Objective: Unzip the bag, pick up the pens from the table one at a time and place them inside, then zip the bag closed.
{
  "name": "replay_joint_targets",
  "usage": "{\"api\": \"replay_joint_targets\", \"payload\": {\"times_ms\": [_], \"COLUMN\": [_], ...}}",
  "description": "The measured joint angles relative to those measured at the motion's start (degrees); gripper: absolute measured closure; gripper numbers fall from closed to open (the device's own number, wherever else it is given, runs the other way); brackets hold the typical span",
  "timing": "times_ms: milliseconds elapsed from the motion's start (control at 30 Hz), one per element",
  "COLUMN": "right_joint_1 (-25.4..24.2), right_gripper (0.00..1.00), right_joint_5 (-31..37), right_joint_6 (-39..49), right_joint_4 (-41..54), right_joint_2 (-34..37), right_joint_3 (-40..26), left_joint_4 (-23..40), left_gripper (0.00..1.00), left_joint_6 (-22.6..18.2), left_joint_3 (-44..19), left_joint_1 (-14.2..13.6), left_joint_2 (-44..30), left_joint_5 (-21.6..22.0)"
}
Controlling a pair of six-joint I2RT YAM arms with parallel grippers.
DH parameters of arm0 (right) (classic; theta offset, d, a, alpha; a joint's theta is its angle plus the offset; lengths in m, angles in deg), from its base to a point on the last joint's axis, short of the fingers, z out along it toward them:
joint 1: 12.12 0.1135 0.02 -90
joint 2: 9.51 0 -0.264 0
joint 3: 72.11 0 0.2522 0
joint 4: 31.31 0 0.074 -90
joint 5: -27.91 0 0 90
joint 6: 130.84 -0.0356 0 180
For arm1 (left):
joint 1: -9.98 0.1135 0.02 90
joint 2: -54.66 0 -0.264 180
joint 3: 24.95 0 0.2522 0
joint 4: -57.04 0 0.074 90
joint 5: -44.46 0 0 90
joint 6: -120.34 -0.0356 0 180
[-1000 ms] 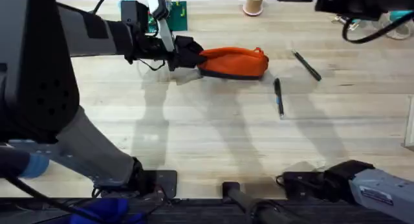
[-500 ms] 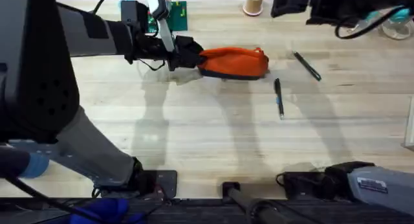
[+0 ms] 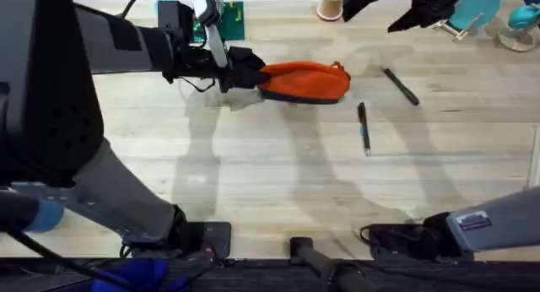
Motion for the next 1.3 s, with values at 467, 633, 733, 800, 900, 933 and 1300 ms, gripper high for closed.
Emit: {"api": "replay_joint_targets", "payload": {"times_ms": [467,633,733,800,900,933,1300], "right_joint_1": [-0.04,-0.07,-0.07,-0.07,-0.04,-0.02,2.55], "right_gripper": [0.006,0.005,0.006,0.006,0.006,0.006,0.006], "right_joint_5": [0.0,0.02,0.02,0.0,0.02,0.0,-0.02], "right_joint_6": [0.0,0.0,0.0,-0.02,-0.22,-0.3,-1.11], "right_joint_4": [1.36,1.38,1.38,1.44,1.93,2.09,2.8], "right_joint_2": [5.5,5.51,5.51,5.51,5.73,6.03,11.21], "right_joint_3": [-3.64,-3.64,-3.64,-3.64,-3.72,-3.82,-3.9], "left_joint_4": [0.0,0.0,0.0,0.0,0.0,0.0,0.04], "left_gripper": [0.958,0.958,0.958,0.958,0.958,0.958,0.959], "left_joint_6": [0.0,0.01,0.0,0.0,0.0,0.0,0.01], "left_joint_3": [0.0,0.0,0.0,0.0,0.0,0.0,0.0], "left_joint_1": [0.0,0.0,0.0,0.0,0.0,0.0,0.0], "left_joint_2": [0.0,0.0,0.0,0.0,0.0,0.0,0.0], "left_joint_5": [0.0,0.0,0.0,0.0,0.0,0.0,0.0]}}
